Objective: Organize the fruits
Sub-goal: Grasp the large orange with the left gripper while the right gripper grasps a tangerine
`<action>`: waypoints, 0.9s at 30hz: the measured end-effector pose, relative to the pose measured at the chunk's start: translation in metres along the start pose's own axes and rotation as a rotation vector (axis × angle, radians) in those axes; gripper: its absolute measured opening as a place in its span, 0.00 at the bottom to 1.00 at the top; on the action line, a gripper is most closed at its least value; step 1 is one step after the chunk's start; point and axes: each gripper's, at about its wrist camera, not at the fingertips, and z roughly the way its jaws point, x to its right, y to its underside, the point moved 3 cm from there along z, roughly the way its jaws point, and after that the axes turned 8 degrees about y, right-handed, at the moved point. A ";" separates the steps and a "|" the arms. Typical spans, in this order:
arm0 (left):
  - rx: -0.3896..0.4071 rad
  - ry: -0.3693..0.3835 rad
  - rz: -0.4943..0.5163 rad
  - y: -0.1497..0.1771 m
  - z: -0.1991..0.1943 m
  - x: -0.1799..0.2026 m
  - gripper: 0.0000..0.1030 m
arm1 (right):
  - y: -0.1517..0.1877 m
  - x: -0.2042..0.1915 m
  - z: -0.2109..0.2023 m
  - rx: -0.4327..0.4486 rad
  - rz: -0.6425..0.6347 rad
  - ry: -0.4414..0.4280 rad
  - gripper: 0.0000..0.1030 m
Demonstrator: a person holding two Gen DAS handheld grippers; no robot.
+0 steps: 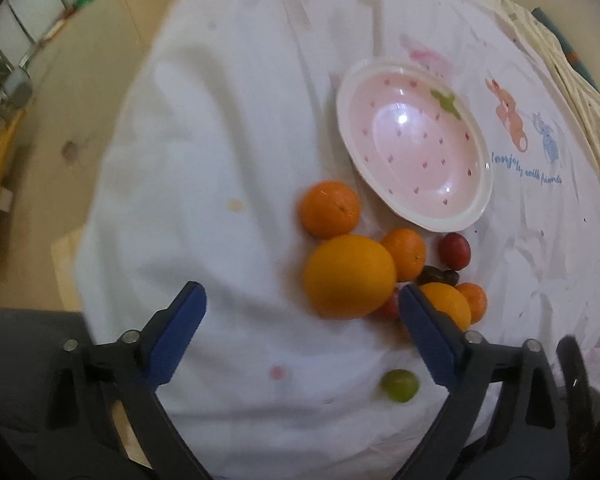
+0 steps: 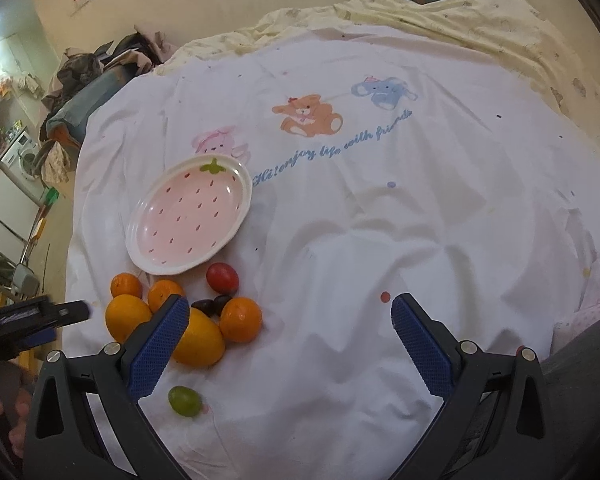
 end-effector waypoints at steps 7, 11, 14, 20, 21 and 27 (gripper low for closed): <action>-0.059 0.022 -0.030 -0.004 0.033 0.016 0.80 | 0.001 -0.008 0.002 0.010 -0.044 0.016 1.00; -0.057 0.029 -0.033 -0.004 0.038 0.015 0.71 | 0.002 -0.010 0.007 -0.016 -0.045 0.008 1.00; -0.057 0.036 -0.040 -0.003 0.042 0.015 0.71 | 0.002 -0.011 0.012 -0.033 -0.042 0.001 1.00; -0.079 0.079 -0.058 0.002 0.054 0.017 0.57 | 0.005 -0.013 0.017 -0.057 -0.045 -0.002 1.00; -0.079 0.070 -0.051 0.003 0.053 0.019 0.56 | 0.006 -0.012 0.017 -0.058 -0.044 -0.001 1.00; -0.084 0.054 -0.044 0.008 0.040 0.022 0.53 | 0.008 -0.005 0.024 -0.101 -0.009 -0.029 1.00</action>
